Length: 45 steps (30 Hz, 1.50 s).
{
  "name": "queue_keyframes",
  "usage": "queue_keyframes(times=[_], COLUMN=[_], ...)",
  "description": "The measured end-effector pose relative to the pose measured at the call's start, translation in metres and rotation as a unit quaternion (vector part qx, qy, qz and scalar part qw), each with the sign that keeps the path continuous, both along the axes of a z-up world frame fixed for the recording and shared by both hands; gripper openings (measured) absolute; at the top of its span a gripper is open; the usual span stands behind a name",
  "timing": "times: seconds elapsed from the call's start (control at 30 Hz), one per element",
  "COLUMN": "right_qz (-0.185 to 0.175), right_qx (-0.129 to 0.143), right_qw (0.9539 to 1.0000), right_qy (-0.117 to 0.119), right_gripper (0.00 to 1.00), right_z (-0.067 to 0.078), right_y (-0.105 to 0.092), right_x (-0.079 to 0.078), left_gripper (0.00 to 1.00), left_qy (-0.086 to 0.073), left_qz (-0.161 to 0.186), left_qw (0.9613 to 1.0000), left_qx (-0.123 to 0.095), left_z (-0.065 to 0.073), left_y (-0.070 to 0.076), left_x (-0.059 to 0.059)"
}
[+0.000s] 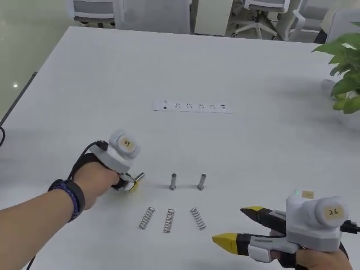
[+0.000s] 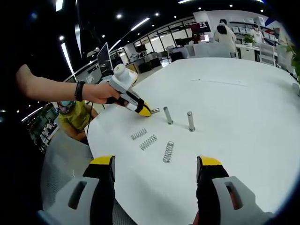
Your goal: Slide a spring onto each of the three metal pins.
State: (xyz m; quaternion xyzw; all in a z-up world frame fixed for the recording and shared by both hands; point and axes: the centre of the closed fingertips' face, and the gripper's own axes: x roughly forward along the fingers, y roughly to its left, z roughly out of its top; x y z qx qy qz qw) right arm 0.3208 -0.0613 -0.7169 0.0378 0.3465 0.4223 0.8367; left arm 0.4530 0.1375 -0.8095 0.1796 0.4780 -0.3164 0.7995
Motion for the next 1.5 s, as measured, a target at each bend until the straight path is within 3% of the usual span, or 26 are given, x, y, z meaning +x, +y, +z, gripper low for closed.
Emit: queue_keyframes(times=[0.17, 0.4, 0.6, 1.03, 1.43, 1.5], right_qz=[0.003, 0.006, 0.004, 0.014, 0.015, 0.016], right_qx=[-0.001, 0.000, 0.001, 0.004, 0.032, 0.036], right_qw=[1.0000, 1.0000, 1.0000, 0.9999, 0.9993, 0.9991], right_qy=[0.001, 0.002, 0.001, 0.003, 0.012, 0.014], right_gripper=[0.69, 0.69, 0.69, 0.66, 0.62, 0.62], right_z=[-0.001, -0.001, -0.001, -0.002, -0.004, -0.004], right_y=[0.002, 0.005, 0.003, 0.012, 0.031, 0.034], right_x=[-0.001, -0.002, -0.001, -0.002, 0.005, 0.006], left_gripper=[0.03, 0.00, 0.00, 0.00, 0.00, 0.00], left_qy=[0.004, -0.003, -0.002, -0.016, -0.036, -0.034], left_qz=[-0.014, -0.014, 0.003, 0.021, 0.048, 0.059], left_qw=[0.9998, 0.9999, 0.9999, 0.9992, 0.9969, 0.9959], left_qx=[0.011, 0.009, -0.014, -0.031, -0.050, -0.060], left_z=[-0.001, -0.001, 0.000, 0.007, 0.021, 0.022], left_y=[-0.001, 0.001, 0.001, 0.006, 0.018, 0.020], left_x=[0.000, 0.000, -0.004, -0.010, -0.009, -0.011])
